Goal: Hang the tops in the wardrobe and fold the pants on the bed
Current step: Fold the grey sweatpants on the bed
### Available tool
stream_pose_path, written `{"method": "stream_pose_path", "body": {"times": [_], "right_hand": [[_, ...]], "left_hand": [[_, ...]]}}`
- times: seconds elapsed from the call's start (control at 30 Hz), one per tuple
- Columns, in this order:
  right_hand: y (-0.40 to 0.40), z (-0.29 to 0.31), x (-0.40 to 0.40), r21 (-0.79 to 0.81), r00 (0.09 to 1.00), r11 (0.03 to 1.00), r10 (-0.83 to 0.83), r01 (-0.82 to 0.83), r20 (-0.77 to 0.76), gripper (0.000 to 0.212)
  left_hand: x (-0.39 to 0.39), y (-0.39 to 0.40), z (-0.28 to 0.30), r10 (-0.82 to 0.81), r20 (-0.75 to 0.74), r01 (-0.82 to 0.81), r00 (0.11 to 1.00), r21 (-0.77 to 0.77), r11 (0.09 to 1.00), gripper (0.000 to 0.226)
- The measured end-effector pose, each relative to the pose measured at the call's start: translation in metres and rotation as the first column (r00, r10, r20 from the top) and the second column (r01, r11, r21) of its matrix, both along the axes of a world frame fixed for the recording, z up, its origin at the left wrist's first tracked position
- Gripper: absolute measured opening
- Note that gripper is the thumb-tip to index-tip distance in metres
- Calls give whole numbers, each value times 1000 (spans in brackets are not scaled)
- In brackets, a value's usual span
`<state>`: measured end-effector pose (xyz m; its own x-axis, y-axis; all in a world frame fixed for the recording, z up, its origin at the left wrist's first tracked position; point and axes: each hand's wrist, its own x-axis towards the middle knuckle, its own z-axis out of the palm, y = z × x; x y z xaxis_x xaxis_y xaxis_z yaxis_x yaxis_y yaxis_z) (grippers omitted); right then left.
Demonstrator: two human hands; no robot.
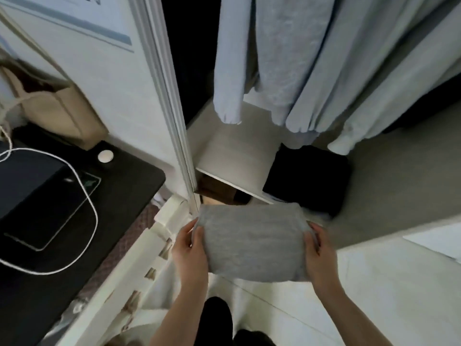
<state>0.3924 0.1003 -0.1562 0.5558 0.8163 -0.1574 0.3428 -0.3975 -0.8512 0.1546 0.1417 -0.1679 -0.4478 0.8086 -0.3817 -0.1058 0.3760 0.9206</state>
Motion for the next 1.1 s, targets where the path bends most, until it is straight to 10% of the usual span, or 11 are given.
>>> {"method": "stream_pose_path", "body": {"times": [0.67,0.87,1.1], "right_hand": [[172,-25,163,54,812,842,-532,536,241,40],[164,-99,166,-410,928,860,-171,305,331,89],[153,-120,161,-449,581,885,302,125,756,76]], "left_hand": [[217,245,-41,-561,-88,566,823,56,823,16],[243,238,-109,-842,-535,843,-71,-484,235,81],[234,227,-136,-321,-862,802,-392,-492,338,77]]}}
